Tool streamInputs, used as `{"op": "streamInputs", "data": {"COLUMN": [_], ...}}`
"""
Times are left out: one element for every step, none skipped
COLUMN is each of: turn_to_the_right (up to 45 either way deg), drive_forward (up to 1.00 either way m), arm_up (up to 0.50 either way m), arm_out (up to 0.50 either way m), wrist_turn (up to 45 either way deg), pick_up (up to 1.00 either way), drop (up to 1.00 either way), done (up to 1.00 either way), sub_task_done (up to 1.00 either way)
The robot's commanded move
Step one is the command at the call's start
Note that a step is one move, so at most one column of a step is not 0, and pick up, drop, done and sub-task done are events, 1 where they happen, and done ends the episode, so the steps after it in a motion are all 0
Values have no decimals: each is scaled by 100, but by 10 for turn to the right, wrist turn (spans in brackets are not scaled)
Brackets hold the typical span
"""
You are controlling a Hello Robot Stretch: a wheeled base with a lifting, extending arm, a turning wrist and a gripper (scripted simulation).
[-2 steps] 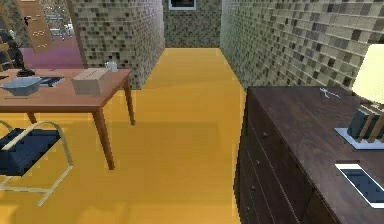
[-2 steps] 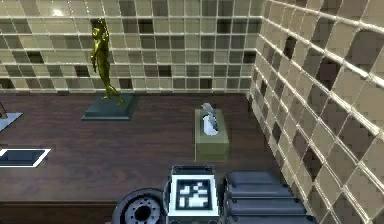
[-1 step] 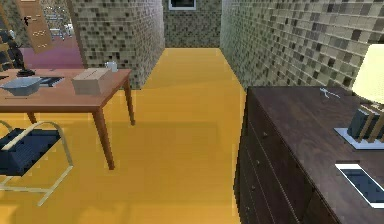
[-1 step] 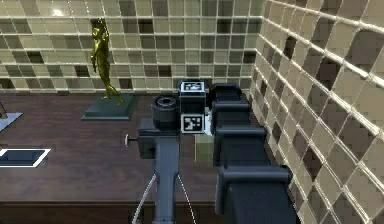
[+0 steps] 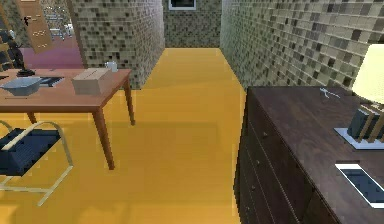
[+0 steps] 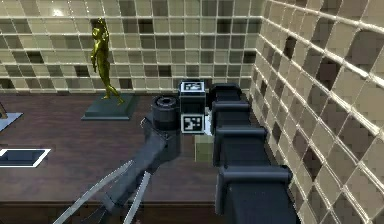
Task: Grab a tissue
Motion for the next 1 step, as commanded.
{"op": "streamInputs", "data": {"turn_to_the_right": [0], "drive_forward": [0], "arm_up": [0], "arm_out": [0], "wrist_turn": [450], "pick_up": [0], "drop": [0], "done": [0], "sub_task_done": [0]}}
